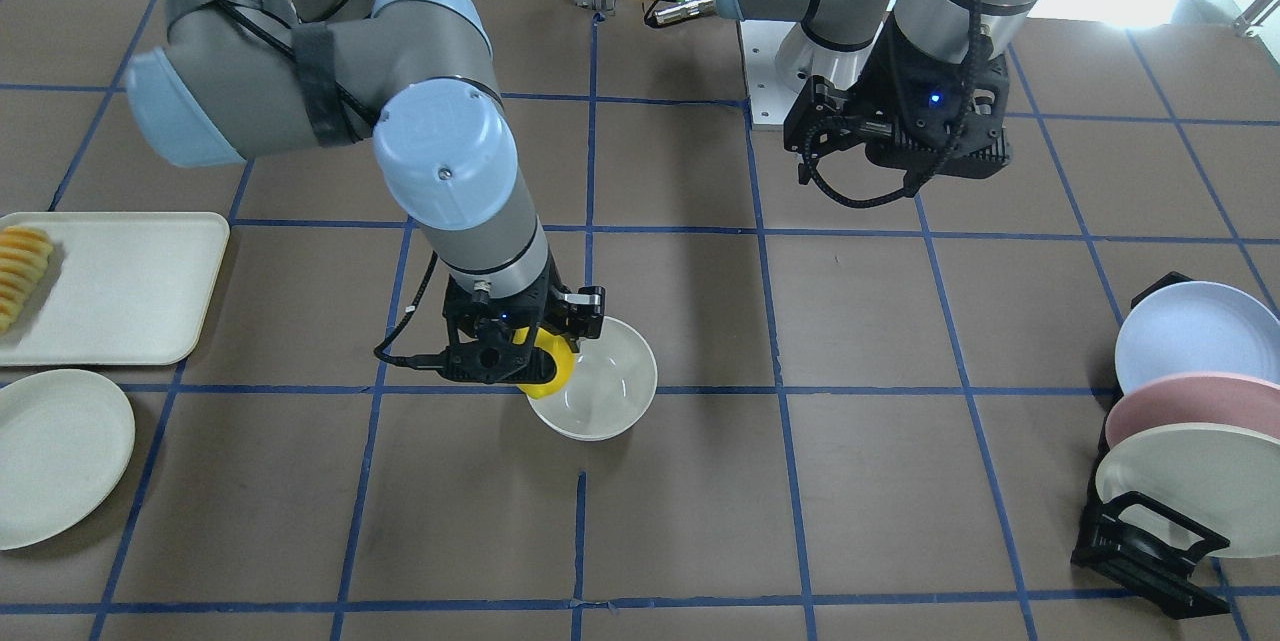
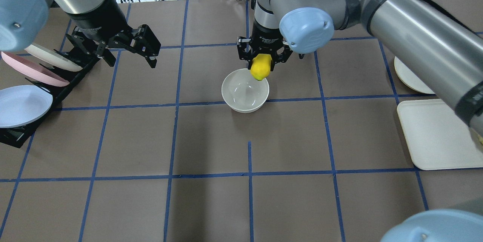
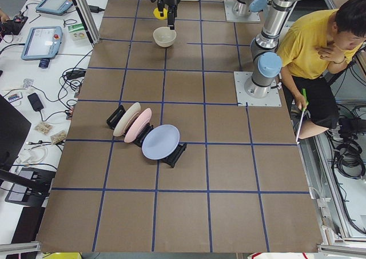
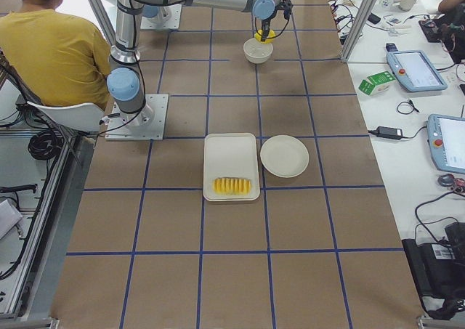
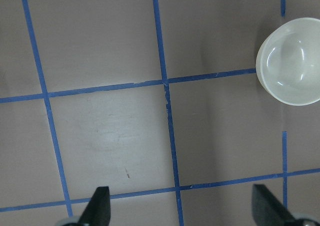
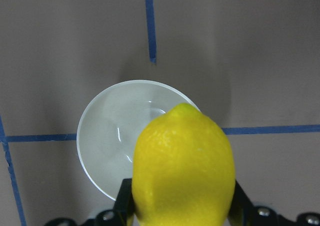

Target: Place bowl and put lemon in it

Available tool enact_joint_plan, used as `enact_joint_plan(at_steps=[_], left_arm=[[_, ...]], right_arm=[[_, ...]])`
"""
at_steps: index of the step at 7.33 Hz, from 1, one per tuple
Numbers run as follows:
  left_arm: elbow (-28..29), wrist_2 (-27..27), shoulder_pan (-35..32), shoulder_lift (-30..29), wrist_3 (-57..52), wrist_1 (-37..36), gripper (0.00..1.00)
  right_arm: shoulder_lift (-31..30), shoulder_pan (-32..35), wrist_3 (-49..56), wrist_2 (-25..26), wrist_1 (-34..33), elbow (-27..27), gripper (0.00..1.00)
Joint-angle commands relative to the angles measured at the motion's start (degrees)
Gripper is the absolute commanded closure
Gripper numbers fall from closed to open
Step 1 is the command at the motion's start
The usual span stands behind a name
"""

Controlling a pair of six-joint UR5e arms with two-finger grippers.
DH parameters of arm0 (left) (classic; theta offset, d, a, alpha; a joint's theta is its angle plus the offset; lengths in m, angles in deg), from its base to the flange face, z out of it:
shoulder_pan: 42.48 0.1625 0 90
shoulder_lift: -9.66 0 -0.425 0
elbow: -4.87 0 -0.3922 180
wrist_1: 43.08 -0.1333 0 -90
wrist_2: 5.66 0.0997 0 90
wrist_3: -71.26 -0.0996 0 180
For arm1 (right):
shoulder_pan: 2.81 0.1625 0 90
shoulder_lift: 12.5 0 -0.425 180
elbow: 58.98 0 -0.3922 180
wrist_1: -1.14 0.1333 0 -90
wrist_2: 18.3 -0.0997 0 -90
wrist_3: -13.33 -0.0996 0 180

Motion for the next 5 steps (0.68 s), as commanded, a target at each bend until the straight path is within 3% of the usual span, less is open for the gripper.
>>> enact_joint_plan(at_steps=[1, 5], left_arm=[[-0.31, 0.04, -0.17, 0.35, -0.69, -0.40, 0.00], [-0.40, 0.13, -0.17, 0.44, -0.78, -0.40, 0.00]], right_arm=[[2.78, 0.93, -0.24, -0.23, -1.30, -0.39, 1.00], [6.56, 1.63, -0.32, -4.19, -3.49, -0.65, 1.00]])
